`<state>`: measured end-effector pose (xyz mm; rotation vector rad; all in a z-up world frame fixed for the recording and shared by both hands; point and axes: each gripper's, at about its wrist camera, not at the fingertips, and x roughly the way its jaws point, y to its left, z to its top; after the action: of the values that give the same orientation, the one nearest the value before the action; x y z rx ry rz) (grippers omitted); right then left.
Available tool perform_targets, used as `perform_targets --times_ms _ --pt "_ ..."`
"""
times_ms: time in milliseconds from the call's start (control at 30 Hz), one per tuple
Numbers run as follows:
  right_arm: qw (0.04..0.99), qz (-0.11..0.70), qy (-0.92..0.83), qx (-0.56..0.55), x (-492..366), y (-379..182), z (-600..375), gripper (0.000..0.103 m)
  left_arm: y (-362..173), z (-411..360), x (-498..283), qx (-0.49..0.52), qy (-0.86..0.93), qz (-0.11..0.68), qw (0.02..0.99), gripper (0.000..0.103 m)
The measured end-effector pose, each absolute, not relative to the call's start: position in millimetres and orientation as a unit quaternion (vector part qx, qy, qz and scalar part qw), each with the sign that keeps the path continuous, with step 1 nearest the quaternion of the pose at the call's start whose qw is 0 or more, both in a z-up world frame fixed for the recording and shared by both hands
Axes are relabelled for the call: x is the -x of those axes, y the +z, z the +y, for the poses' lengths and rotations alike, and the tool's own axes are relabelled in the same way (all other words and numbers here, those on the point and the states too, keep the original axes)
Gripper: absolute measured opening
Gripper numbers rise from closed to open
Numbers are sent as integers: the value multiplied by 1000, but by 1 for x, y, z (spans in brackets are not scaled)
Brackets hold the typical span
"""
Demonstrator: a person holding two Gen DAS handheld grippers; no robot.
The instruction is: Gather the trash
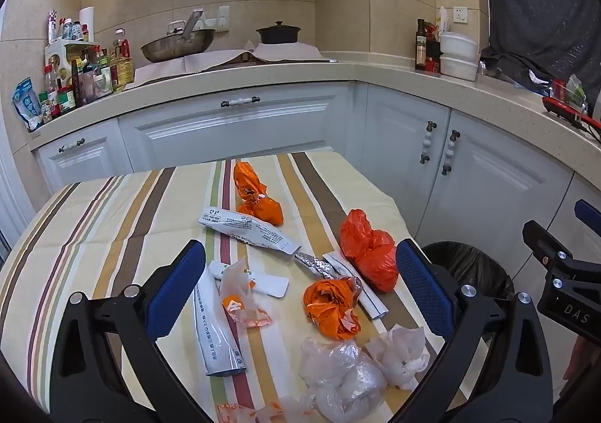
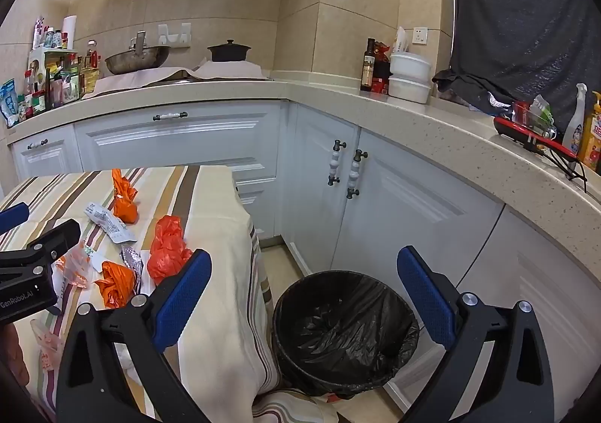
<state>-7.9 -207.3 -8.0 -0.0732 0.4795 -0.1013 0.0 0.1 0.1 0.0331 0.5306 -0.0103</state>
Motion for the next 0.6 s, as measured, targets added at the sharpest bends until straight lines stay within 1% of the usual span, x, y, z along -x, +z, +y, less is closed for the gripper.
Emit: perform_targets --times_ms 600 --pt "970 235 -49 34 9 -6 -208 96 4 -2 5 -17 -4 256 967 99"
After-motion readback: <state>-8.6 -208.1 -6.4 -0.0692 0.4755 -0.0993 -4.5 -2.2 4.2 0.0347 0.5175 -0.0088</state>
